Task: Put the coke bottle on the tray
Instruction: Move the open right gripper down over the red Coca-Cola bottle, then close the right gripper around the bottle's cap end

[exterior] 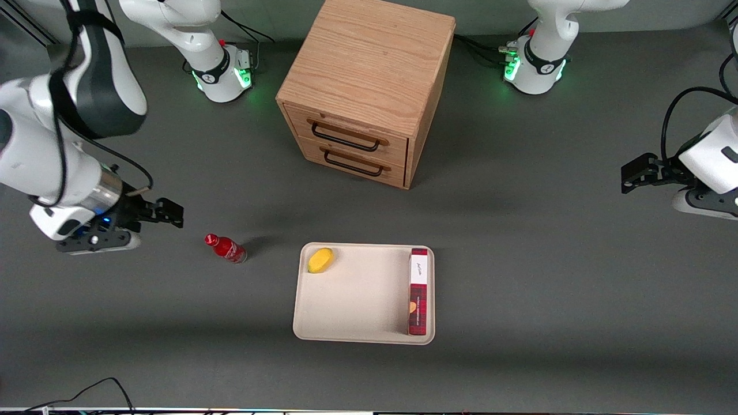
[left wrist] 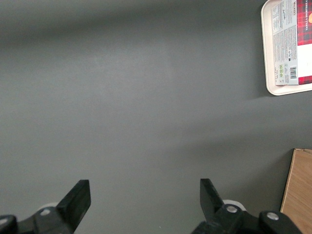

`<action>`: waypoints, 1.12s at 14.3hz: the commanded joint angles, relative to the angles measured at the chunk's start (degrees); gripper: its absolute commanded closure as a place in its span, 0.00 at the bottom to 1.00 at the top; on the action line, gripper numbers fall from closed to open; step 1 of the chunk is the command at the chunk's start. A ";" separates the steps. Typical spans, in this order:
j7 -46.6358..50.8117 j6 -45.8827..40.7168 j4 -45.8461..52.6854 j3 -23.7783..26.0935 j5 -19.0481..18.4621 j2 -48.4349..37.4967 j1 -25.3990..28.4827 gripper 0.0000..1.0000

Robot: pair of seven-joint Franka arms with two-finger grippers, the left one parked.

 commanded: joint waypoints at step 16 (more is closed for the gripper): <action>5.88 23.28 -15.76 1.17 -3.72 4.83 0.96 0.13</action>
